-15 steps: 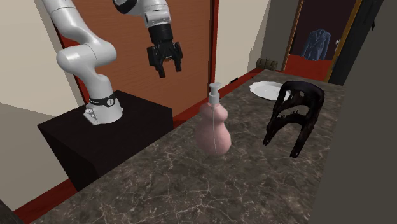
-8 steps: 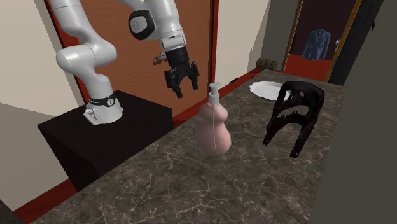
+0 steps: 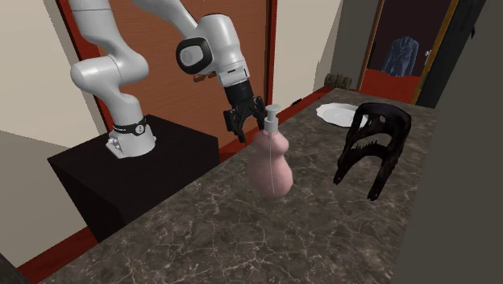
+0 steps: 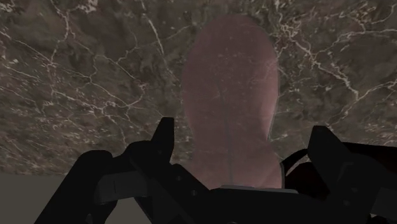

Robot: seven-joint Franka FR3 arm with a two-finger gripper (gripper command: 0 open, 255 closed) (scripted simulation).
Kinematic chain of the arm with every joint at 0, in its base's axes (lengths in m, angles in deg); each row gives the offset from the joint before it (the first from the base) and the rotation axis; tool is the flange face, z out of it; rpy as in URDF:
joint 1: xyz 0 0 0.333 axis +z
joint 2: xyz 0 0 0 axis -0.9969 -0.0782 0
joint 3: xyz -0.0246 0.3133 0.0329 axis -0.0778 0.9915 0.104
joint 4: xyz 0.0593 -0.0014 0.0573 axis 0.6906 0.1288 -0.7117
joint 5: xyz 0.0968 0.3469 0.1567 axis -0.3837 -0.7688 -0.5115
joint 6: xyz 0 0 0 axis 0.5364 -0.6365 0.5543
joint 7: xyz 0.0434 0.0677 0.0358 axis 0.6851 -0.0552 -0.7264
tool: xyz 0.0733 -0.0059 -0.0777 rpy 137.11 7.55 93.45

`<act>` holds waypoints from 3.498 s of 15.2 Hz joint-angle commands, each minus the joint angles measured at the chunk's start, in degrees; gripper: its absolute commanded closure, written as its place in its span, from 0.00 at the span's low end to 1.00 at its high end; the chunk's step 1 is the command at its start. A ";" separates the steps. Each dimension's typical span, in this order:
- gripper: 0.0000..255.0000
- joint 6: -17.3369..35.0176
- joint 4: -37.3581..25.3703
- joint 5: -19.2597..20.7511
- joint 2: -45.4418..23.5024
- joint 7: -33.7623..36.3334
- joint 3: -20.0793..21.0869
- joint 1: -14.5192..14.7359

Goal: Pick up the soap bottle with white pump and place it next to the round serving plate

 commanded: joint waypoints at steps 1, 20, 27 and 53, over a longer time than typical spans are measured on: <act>0.00 1.33 -0.48 1.98 -1.89 1.57 0.03 -0.34; 1.00 2.80 -1.19 4.62 -4.26 3.56 -0.26 -0.54; 1.00 -1.58 -2.09 -0.82 -0.44 -0.93 0.18 -0.21; 1.00 -21.90 -12.22 -9.95 10.37 -9.06 -1.27 1.76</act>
